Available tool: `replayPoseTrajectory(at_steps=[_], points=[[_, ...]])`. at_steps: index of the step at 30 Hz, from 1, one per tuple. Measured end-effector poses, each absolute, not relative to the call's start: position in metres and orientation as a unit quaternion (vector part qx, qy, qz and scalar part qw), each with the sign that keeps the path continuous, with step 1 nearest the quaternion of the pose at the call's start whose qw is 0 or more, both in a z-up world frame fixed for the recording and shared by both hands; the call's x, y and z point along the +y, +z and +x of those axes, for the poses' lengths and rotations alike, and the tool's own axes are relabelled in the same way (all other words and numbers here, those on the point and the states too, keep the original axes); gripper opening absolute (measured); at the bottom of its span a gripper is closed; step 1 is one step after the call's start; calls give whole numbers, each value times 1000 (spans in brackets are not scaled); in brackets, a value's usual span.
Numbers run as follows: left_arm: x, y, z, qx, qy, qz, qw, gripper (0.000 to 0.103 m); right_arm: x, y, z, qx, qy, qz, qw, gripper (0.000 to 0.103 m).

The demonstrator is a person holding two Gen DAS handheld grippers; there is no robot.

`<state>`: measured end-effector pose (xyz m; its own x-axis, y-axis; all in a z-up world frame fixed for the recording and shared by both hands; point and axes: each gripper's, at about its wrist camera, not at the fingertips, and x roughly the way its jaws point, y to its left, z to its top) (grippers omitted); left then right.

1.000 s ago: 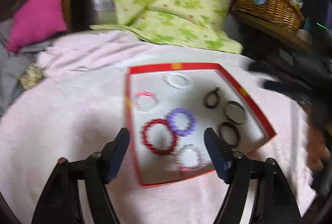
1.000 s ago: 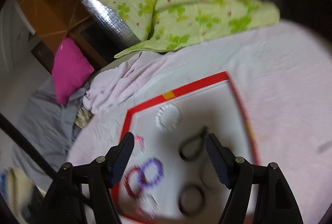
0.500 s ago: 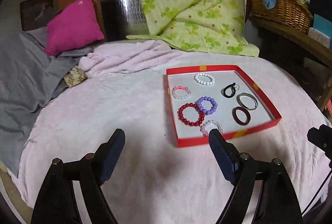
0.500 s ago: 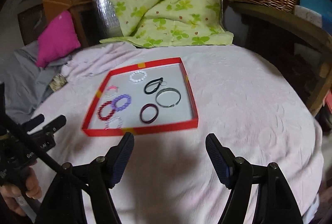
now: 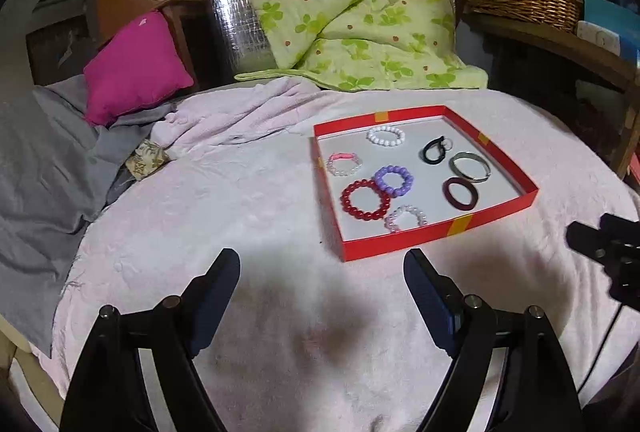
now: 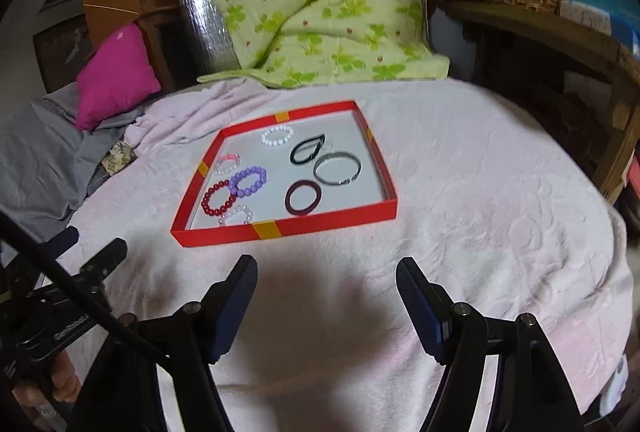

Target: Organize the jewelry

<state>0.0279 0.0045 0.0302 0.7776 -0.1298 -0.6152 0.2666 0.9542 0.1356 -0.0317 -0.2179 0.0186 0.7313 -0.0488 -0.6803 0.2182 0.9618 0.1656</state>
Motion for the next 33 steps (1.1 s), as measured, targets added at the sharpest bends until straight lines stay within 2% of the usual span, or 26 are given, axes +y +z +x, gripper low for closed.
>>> replayPoseTrajectory(at_steps=[33], points=[[1, 25, 32, 341, -79, 117, 929, 84, -223, 18, -35, 358, -75, 121, 923, 75]])
